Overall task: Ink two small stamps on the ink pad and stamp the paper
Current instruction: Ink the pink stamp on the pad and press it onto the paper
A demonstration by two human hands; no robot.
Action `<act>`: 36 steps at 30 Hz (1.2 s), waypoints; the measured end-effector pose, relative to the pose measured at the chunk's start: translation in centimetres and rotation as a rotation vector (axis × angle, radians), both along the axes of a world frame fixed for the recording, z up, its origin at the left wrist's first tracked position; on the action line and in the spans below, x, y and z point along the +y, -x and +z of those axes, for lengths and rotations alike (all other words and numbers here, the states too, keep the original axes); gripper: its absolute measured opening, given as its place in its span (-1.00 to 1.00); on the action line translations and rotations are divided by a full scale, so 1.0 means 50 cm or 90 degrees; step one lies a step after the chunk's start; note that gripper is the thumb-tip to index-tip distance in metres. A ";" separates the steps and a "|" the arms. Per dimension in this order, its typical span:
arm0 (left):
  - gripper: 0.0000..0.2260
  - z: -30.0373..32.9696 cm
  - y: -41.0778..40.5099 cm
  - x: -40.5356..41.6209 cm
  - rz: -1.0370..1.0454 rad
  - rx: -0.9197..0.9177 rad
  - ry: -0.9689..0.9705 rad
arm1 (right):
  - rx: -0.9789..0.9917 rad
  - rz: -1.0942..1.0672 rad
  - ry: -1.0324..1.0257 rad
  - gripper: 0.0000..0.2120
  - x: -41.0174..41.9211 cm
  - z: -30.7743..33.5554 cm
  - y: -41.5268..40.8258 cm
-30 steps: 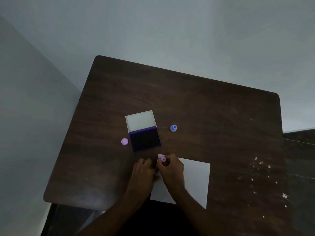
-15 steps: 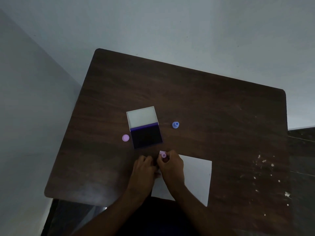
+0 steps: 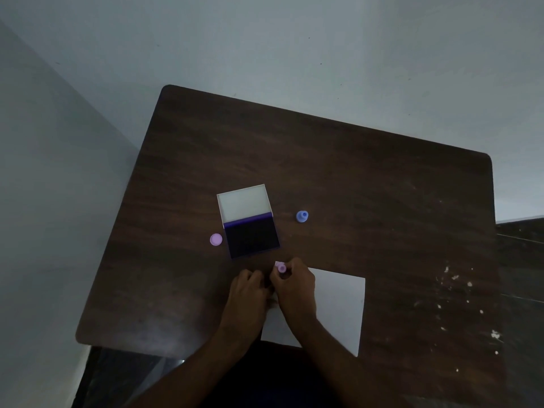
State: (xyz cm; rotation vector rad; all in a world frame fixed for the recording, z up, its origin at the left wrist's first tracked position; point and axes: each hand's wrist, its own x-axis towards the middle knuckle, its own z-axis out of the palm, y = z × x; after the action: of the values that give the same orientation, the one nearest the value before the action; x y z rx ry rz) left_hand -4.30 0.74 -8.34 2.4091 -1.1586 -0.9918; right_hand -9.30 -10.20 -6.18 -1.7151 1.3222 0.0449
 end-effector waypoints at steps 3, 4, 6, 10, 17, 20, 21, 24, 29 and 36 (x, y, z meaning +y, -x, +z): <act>-0.71 0.006 -0.001 -0.004 -0.007 -0.046 0.023 | 0.007 -0.008 -0.015 -0.75 0.000 0.004 -0.005; -0.71 0.012 -0.002 -0.006 -0.008 -0.039 0.014 | 0.016 -0.005 -0.017 -0.76 -0.001 0.005 -0.008; -0.70 0.018 -0.002 -0.006 -0.013 -0.034 0.014 | 0.026 0.005 -0.019 -0.77 -0.003 0.013 -0.010; -0.71 0.027 -0.009 -0.009 -0.035 -0.059 0.013 | 0.008 0.035 -0.012 -0.81 -0.005 0.024 -0.006; -0.48 0.044 -0.029 -0.023 -0.185 -0.088 -0.125 | -0.013 -0.009 0.072 -0.82 0.000 0.056 0.099; -0.45 0.048 -0.028 -0.025 -0.183 -0.082 -0.144 | -0.019 -0.020 0.084 -0.84 0.001 0.053 0.113; -0.45 0.048 -0.026 -0.022 -0.175 -0.083 -0.135 | -0.024 -0.025 0.083 -0.85 0.000 0.052 0.114; -0.47 0.050 -0.020 -0.017 -0.137 -0.079 -0.089 | -0.054 -0.037 0.079 -0.88 -0.003 0.053 0.109; -0.48 0.054 -0.013 -0.015 -0.072 -0.030 -0.062 | -0.081 -0.117 0.005 -0.86 -0.012 0.058 0.092; -0.58 0.066 -0.026 0.012 0.100 0.055 0.007 | -0.143 -0.276 -0.167 -0.88 -0.040 0.077 0.068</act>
State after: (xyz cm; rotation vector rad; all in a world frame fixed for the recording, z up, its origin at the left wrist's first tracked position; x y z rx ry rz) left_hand -2.98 1.33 -5.02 2.3816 -0.9267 -1.0254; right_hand -12.68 -12.20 -2.32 -1.1544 1.4211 -0.2089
